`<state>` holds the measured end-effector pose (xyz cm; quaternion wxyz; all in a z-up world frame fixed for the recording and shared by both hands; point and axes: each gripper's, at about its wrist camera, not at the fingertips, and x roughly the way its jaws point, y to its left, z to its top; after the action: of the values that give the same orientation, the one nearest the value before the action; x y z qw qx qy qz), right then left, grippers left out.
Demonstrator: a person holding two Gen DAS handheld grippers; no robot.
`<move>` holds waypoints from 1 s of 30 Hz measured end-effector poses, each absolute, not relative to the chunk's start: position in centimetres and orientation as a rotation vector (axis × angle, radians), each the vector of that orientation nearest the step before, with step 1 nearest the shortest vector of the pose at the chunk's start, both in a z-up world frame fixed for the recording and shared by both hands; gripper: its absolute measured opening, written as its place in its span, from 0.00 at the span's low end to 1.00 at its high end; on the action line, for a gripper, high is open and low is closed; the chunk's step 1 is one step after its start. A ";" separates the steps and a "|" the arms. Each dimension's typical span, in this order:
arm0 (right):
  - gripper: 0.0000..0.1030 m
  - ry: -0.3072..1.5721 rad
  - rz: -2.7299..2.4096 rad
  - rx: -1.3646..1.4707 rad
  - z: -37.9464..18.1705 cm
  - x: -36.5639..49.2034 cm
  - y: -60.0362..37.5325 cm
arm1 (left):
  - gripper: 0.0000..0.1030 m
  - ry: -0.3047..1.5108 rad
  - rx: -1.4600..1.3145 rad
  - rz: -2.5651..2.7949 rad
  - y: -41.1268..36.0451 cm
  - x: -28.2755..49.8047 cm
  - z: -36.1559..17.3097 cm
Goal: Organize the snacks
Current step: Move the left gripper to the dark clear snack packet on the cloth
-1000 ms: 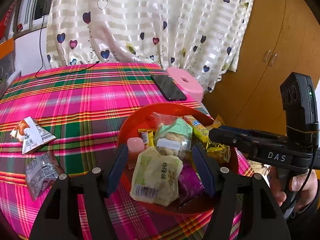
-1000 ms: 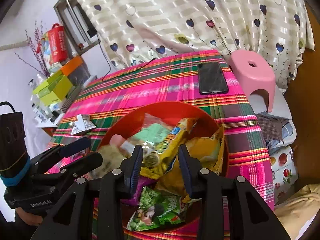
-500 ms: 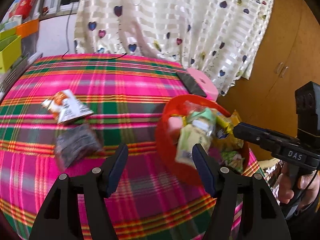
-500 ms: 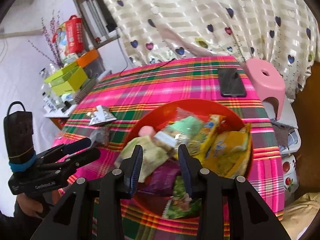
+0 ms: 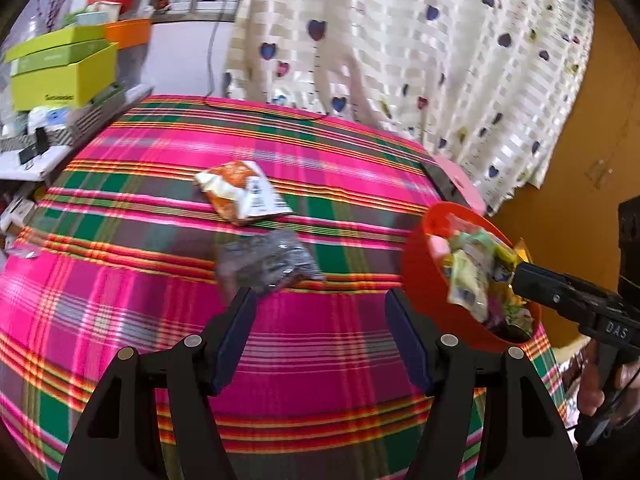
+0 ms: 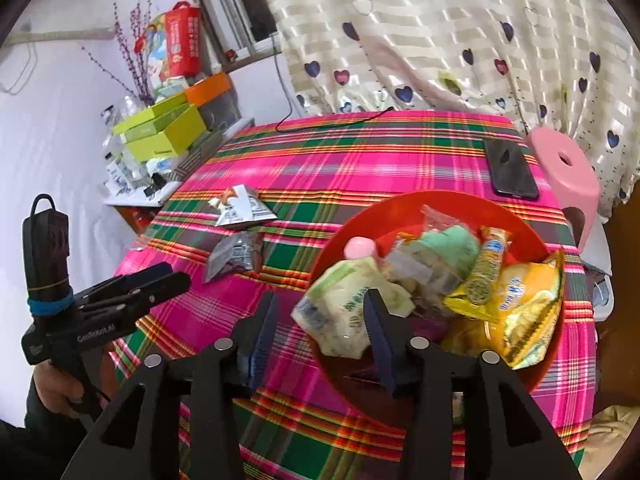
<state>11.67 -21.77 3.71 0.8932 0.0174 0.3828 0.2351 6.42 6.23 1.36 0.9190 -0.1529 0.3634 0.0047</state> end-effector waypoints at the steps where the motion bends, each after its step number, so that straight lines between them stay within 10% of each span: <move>1: 0.45 0.795 0.493 0.029 3.7 11.7 -21.3 | 0.65 0.746 -0.317 0.020 6.6 6.3 1.3; 30: 0.53 0.844 0.526 -0.038 2.4 14.4 -17.2 | 0.65 0.819 0.092 -0.291 7.6 15.2 -2.4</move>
<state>14.39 -17.25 2.40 0.8787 -0.0185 0.4047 0.2524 15.24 7.61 -2.38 0.9060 0.0444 0.3966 -0.1410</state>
